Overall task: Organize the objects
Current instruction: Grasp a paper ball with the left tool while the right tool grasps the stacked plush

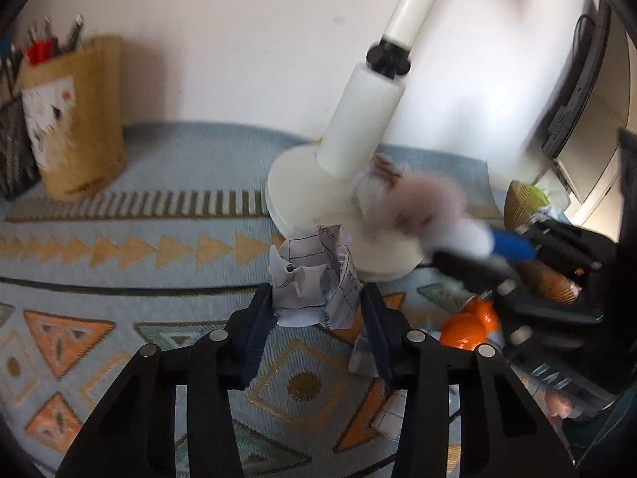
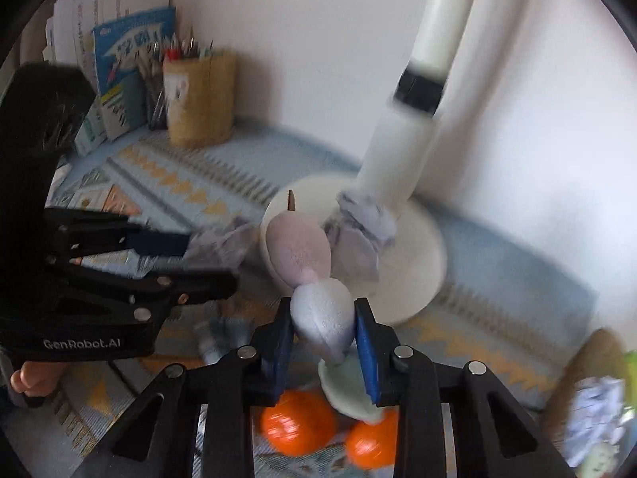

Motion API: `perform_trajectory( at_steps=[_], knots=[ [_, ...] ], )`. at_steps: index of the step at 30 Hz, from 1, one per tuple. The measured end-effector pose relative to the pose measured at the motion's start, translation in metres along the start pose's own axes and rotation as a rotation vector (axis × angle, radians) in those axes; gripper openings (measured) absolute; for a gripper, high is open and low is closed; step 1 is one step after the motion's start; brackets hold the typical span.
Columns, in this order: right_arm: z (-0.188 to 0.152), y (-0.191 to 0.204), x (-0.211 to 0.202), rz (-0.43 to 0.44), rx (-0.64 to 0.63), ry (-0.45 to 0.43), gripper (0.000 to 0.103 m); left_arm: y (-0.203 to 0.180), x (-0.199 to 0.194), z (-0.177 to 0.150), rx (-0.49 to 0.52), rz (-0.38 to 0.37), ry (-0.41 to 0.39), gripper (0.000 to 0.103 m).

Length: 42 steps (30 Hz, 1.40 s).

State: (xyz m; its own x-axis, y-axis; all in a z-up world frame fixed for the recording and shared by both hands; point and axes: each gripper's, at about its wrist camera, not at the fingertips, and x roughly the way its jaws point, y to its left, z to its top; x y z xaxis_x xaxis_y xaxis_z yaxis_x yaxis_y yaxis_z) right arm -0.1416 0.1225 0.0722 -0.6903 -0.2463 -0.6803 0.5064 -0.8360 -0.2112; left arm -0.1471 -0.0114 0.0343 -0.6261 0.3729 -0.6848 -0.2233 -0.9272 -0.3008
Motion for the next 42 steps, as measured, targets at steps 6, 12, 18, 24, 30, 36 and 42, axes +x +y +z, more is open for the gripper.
perform_trajectory(
  at_steps=[6,12,18,24,30,36,42],
  knots=[
    [0.001,-0.015,-0.098,0.010,0.148,-0.170,0.029,-0.018,-0.068,-0.020,0.013,-0.066,-0.060,0.042],
    [-0.083,-0.008,-0.129,0.485,0.519,0.014,0.030,-0.050,-0.112,-0.098,-0.031,-0.129,-0.017,0.042],
    [-0.167,-0.007,-0.097,0.618,0.757,0.134,0.030,-0.066,-0.103,-0.148,-0.053,-0.083,0.036,0.042],
    [-0.173,-0.009,-0.104,0.483,0.671,0.155,0.042,-0.067,-0.091,-0.147,-0.065,-0.060,0.059,0.046],
    [-0.180,-0.009,-0.132,0.302,0.626,0.060,0.091,-0.071,-0.095,-0.154,-0.041,-0.031,0.038,0.046],
    [-0.180,0.014,-0.119,0.158,0.565,0.122,0.091,-0.079,-0.096,-0.155,-0.006,0.028,0.017,0.047],
    [-0.178,0.036,-0.117,0.015,0.451,0.141,0.091,-0.081,-0.098,-0.156,0.007,0.057,0.002,0.047]
  ],
)
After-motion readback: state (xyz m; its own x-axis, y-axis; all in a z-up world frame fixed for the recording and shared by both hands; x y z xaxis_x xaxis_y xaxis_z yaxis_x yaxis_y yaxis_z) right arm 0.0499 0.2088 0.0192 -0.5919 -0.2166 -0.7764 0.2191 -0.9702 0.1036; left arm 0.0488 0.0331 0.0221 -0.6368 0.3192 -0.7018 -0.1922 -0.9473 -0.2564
